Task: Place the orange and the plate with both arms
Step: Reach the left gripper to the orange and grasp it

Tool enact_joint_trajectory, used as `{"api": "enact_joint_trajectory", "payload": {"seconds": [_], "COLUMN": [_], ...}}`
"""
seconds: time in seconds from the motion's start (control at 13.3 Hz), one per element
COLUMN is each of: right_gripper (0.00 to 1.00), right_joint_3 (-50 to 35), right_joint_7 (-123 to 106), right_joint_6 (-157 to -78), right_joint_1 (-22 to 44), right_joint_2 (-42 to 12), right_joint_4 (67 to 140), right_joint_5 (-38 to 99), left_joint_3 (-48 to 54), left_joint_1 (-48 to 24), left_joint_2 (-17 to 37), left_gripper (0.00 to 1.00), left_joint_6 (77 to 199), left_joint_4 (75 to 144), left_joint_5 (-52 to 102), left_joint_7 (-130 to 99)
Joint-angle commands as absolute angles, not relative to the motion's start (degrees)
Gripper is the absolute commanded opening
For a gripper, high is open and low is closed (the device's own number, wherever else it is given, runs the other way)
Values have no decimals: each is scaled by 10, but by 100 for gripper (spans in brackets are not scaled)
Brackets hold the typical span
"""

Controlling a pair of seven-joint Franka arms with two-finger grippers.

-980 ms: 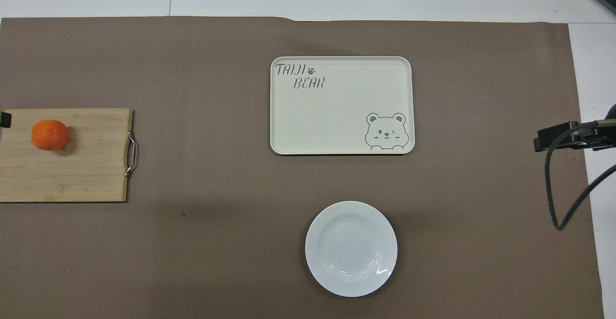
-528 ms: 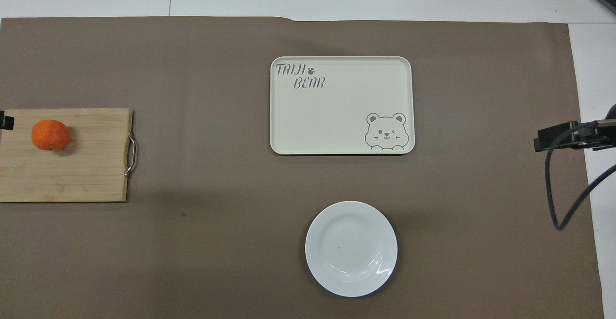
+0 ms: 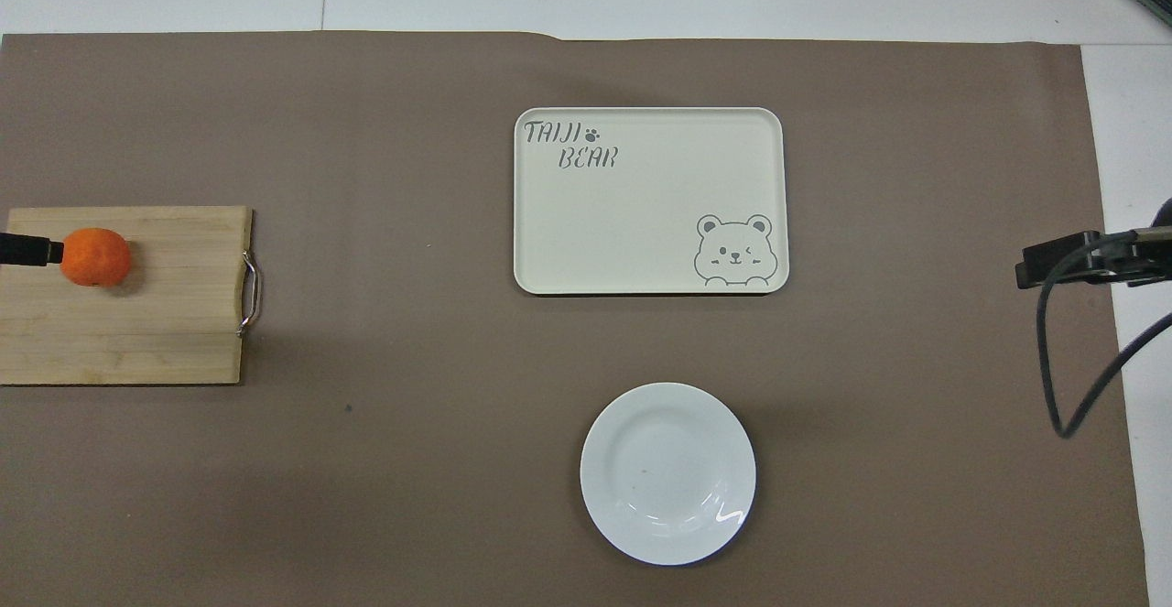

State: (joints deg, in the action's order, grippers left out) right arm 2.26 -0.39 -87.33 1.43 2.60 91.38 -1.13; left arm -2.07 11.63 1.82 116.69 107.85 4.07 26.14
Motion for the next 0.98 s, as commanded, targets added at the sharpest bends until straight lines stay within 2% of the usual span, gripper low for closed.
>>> {"api": "enact_joint_trajectory", "payload": {"seconds": [0.0, 0.45, 0.75, 0.9], "right_gripper": [100, 100, 100, 100], "right_joint_3": [20, 25, 23, 25], "right_joint_7": [-15, -18, -14, -18], "right_joint_6": [-859, -860, -859, -866], "right_joint_1": [7, -1, 3, -1], "right_joint_2": [35, 37, 48, 47], "right_joint_4": [921, 918, 917, 916], "right_joint_5": [-5, -1, -13, -8], "left_joint_3": [-16, -16, -16, -16], "left_joint_1": [127, 153, 156, 160], "left_joint_2": [38, 146, 190, 190], "left_gripper": [100, 100, 100, 100], "left_joint_6": [1211, 1328, 1364, 1358], "left_joint_4": [1107, 1108, 1109, 1115], "left_joint_5": [50, 50, 57, 58], "left_joint_7": [287, 307, 307, 305]}}
